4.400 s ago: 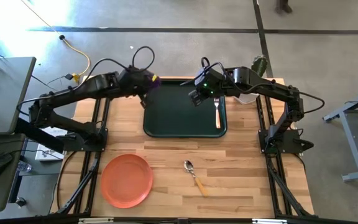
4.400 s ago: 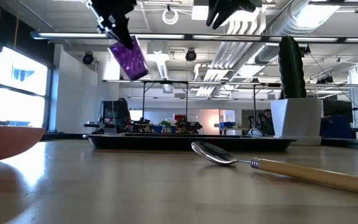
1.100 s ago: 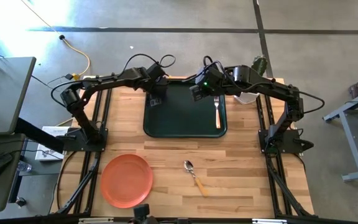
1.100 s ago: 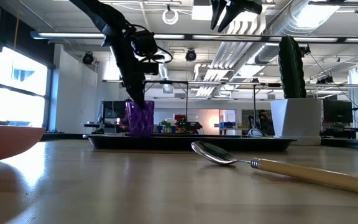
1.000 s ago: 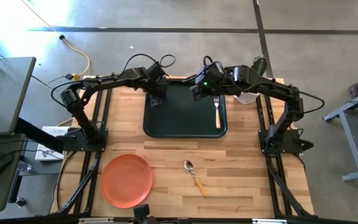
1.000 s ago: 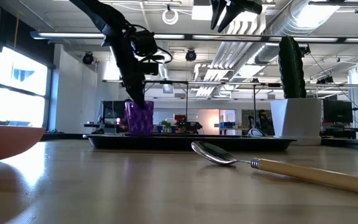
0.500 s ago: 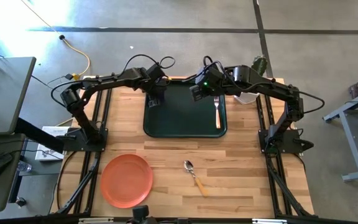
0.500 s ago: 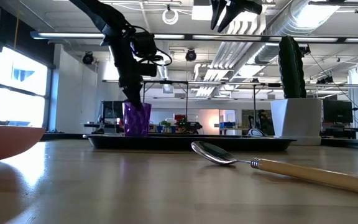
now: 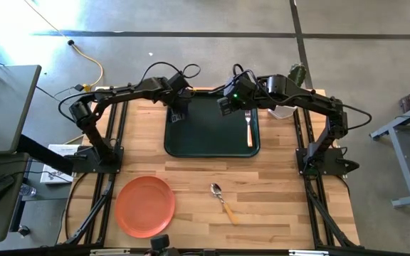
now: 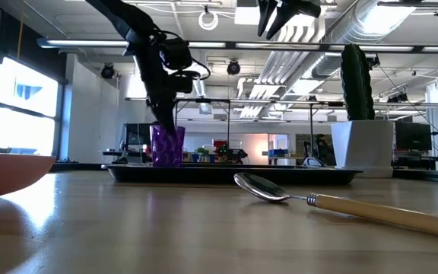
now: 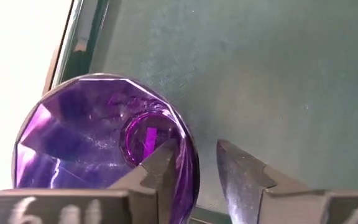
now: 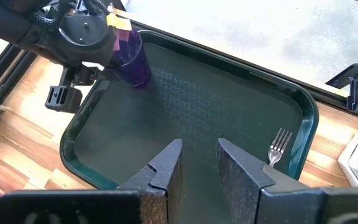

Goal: Pick and place plate/cup/fork/spoon on tray
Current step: Put the orange plate on the serving tray

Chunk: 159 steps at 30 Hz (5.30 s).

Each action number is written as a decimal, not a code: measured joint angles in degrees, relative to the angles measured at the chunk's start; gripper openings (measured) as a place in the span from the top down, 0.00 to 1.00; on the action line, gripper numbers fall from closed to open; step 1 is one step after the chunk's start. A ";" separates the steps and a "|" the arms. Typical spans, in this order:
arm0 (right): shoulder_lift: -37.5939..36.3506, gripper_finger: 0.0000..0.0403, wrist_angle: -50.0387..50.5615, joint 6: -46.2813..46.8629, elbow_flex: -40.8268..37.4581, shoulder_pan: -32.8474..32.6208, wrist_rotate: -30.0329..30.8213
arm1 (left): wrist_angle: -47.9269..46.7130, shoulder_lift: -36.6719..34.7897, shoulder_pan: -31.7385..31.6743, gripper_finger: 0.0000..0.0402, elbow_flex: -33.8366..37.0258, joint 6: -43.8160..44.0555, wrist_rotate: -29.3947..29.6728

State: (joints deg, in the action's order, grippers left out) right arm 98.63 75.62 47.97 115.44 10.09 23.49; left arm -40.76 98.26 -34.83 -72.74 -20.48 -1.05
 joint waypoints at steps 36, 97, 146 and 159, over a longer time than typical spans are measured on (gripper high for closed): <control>0.00 0.77 -0.01 -5.87 0.00 -5.32 -10.57 | -41.87 -12.87 1.80 0.74 -18.61 21.32 0.17; 25.98 0.77 -40.68 3.44 -0.02 -23.16 -17.87 | -32.64 -46.16 24.06 0.76 3.18 38.39 0.45; 40.40 0.61 -54.01 1.64 -0.02 -21.70 -21.99 | -32.61 -46.16 24.04 0.76 3.18 38.54 0.43; 42.65 0.61 -55.20 2.58 -0.02 -21.75 -23.78 | -32.58 -46.16 24.04 0.76 3.18 38.39 0.43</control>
State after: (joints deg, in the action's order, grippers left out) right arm 141.28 20.42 50.54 115.42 -11.66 -0.30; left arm -73.34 52.10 -10.79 -69.56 17.91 -0.62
